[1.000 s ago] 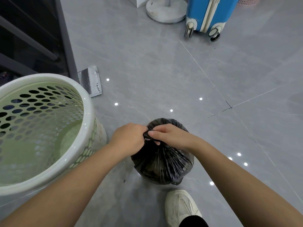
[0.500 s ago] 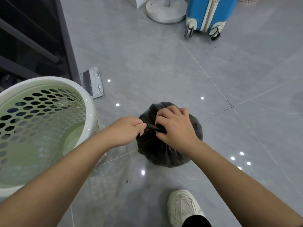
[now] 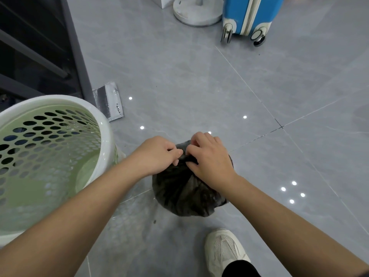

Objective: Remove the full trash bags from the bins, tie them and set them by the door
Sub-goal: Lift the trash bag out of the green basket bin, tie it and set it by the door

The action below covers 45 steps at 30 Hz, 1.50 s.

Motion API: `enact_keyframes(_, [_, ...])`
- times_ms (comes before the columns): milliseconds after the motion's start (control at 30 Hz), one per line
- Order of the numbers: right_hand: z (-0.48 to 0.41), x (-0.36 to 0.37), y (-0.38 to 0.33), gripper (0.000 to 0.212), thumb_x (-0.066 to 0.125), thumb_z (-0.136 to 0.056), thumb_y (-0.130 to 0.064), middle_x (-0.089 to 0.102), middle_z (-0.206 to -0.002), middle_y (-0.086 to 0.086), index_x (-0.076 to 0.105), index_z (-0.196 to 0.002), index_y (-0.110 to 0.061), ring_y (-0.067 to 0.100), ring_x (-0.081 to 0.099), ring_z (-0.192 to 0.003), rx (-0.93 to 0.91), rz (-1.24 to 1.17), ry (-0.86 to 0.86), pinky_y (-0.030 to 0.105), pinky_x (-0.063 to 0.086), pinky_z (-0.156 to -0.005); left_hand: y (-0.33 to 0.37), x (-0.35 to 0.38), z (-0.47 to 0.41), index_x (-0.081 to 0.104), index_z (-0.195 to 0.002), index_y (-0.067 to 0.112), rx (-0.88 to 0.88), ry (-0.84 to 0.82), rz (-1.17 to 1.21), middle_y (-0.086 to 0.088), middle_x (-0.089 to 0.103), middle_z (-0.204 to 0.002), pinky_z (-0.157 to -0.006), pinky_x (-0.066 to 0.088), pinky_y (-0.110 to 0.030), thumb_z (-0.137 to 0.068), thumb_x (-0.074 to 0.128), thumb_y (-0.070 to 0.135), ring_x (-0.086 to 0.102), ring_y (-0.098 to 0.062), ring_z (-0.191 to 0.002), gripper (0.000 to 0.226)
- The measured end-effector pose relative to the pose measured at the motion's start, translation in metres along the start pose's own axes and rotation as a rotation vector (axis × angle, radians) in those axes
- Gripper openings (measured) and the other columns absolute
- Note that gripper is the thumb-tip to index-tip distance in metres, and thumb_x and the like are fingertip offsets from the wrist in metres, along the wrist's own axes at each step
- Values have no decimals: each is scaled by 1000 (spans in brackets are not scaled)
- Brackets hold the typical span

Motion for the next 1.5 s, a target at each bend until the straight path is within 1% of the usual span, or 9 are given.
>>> enact_keyframes(133, [1,5,0,15,64,-81,-29,57,-75,-3,56,-83,-16,20,56,-68,27,-87,-71,29,37,-55,-8,2,-2,56,-68,14,-82,7,115,-3,52,-53,-41,36,-20,-96,44,26,51,-17,-46,33])
enact_keyframes(300, [0,4,5,16,51,-87,-35,61,-71,-6,56,-96,-23,18,56,-60,132,15,-119,30,43,-50,-4,4,-2,58,-70,10,-87,23,92,3,46,-54,-45,29,-24,-94,44,19,40,-12,-47,28])
enact_keyframes(533, [4,3,3,27,50,-73,-39,52,-74,-1,58,-64,-15,19,49,-72,78,-16,53,31,37,-65,-11,4,2,70,-65,15,-73,-85,132,7,30,-38,-41,23,-20,-90,56,39,27,-15,-37,38])
enact_keyframes(667, [4,4,-2,36,54,-80,-52,49,-63,-6,51,-69,-17,15,45,-62,4,-47,-17,28,33,-58,-15,-3,0,65,-65,14,-77,-24,153,10,30,-28,-34,22,-14,-93,54,33,24,-10,-26,35])
enact_keyframes(833, [4,0,0,46,46,-84,-67,55,-61,-8,45,-92,-21,15,52,-52,146,22,-58,31,41,-46,-8,-4,1,64,-66,13,-30,20,129,8,31,-26,-28,20,-13,-93,52,30,28,-7,-22,34])
enact_keyframes(967, [3,1,-3,29,43,-92,-51,65,-75,-5,53,-104,-27,21,61,-66,115,48,-100,29,36,-51,-7,-7,1,62,-63,15,-17,27,112,8,34,-29,-29,20,-12,-94,52,30,30,-6,-23,36])
enact_keyframes(1167, [-3,-3,-5,30,57,-76,-42,55,-79,2,56,-65,-14,23,52,-77,-12,23,81,31,34,-71,-7,-8,1,63,-62,19,-11,25,86,8,37,-36,-33,24,-17,-93,53,35,32,-5,-26,37])
enact_keyframes(1367, [-14,-1,-5,34,59,-77,-49,51,-52,-5,47,-73,-17,20,49,-45,99,113,33,32,36,-57,-8,-15,0,64,-63,17,-14,59,83,8,36,-35,-33,25,-17,-93,53,34,31,-5,-26,36])
enact_keyframes(1500, [-13,0,-11,29,60,-81,-48,57,-56,-4,62,-77,-19,19,53,-50,31,77,67,32,37,-59,-7,-19,0,65,-68,12,-12,67,99,10,35,-27,-29,22,-11,-94,52,33,32,-6,-23,35])
Point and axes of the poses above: each hand's wrist, its own z-axis away from the middle knuckle, its own x-axis out of the palm, y = z × x, the point moved 8 cm from there along -z, towards the middle knuckle
